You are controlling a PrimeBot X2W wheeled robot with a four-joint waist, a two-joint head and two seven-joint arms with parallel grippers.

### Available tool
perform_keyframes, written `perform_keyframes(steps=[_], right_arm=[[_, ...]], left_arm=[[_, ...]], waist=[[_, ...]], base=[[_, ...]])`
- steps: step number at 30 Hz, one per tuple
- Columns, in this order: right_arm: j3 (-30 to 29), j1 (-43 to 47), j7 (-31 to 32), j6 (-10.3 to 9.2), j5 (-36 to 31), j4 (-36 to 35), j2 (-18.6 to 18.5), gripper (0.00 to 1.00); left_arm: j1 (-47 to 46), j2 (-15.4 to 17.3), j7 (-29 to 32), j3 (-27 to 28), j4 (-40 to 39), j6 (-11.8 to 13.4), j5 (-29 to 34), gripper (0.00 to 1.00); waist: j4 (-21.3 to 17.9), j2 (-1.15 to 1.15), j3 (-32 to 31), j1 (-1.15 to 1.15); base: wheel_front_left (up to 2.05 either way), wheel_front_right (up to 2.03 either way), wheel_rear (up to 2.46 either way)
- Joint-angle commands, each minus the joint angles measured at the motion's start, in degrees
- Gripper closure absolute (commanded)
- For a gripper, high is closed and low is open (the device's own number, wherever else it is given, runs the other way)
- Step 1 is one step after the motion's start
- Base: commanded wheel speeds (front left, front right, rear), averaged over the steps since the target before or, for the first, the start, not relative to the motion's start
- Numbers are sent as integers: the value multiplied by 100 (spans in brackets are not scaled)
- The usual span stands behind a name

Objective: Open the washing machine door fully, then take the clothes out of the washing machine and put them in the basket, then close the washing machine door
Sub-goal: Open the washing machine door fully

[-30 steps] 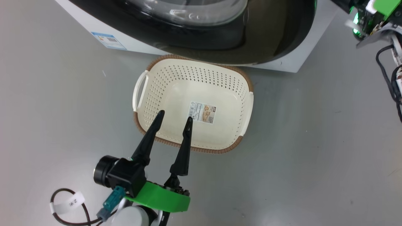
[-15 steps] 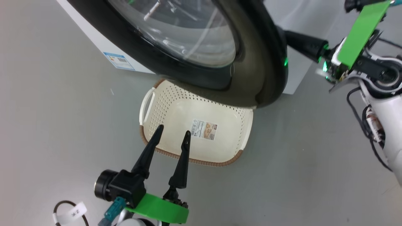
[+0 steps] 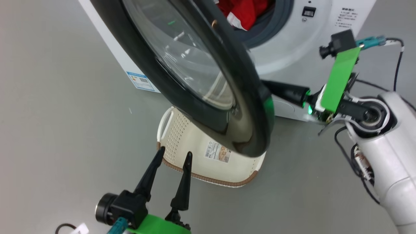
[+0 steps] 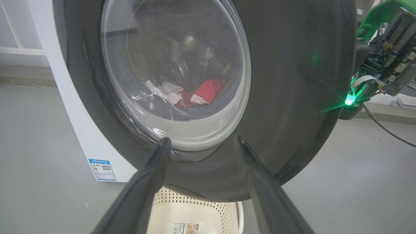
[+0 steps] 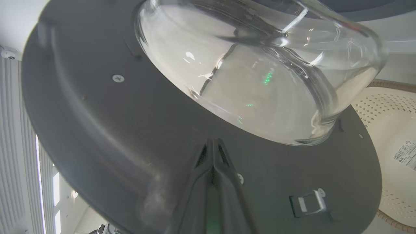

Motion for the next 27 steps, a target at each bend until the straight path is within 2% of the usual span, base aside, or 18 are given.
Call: perform_keyframes(steps=[1, 13, 27], right_arm=[[79, 143, 61, 44, -81, -224, 181, 100], [262, 756, 177, 44, -246, -509, 433, 100], [384, 1020, 226, 44, -329, -624, 637, 100]], left_arm=[[70, 55, -68, 202, -126, -17, 42, 0], [387, 55, -68, 309, -75, -82, 151, 0], [557, 55, -68, 473, -66, -49, 226, 0]], waist=[[116, 0, -135, 0], [451, 0, -511, 0], [925, 0, -726, 0]], base=[[0, 0, 0], [0, 0, 0], [0, 0, 0]])
